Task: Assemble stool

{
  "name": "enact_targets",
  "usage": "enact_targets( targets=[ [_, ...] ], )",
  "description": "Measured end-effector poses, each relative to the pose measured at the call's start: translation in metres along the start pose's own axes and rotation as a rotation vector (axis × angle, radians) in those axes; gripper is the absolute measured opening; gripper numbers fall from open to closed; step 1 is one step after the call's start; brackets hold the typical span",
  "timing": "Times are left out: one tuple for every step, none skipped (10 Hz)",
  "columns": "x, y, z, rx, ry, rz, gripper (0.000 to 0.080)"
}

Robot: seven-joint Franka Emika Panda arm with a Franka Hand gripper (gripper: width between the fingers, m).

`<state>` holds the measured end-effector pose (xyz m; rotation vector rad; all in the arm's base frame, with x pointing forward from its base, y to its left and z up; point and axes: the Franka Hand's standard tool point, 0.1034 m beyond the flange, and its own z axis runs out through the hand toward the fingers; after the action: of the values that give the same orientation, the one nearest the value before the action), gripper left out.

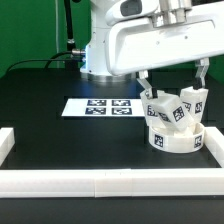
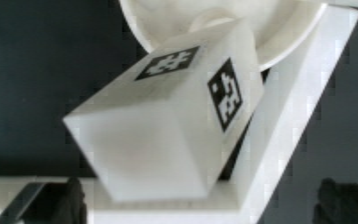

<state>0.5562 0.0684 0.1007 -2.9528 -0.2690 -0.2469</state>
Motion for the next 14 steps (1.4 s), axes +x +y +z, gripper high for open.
enact_targets(
  targets=[
    [0.006, 0.004, -0.002, 0.013, -0.039, -0.033, 0.0648],
    [0.005, 0.005, -0.007, 0.029, -0.104, -0.038, 0.0648],
    [0.013, 0.007, -0.012, 0.032, -0.108, -0.035, 0.0648],
    [0.012, 0.007, -0.010, 0.030, -0.102, -0.036, 0.0648],
    [0.011, 0.006, -0.010, 0.030, -0.103, -0.036, 0.0648],
    [0.011, 0.006, -0.010, 0.030, -0.103, -0.036, 0.0648],
    [0.011, 0.006, -0.010, 0.030, -0.103, -0.036, 0.0648],
    [0.011, 0.006, -0.010, 0.031, -0.105, -0.064, 0.0648],
    [0.009, 0.008, -0.011, 0.040, -0.114, -0.176, 0.0648],
    [0.008, 0.010, -0.014, 0.052, -0.130, -0.265, 0.0648],
    [0.010, 0.010, -0.016, 0.057, -0.136, -0.277, 0.0648],
    [0.009, 0.009, -0.014, 0.058, -0.136, -0.282, 0.0648],
    [0.009, 0.009, -0.014, 0.059, -0.136, -0.296, 0.0648],
    [0.009, 0.009, -0.014, 0.059, -0.136, -0.296, 0.0648]
  ],
)
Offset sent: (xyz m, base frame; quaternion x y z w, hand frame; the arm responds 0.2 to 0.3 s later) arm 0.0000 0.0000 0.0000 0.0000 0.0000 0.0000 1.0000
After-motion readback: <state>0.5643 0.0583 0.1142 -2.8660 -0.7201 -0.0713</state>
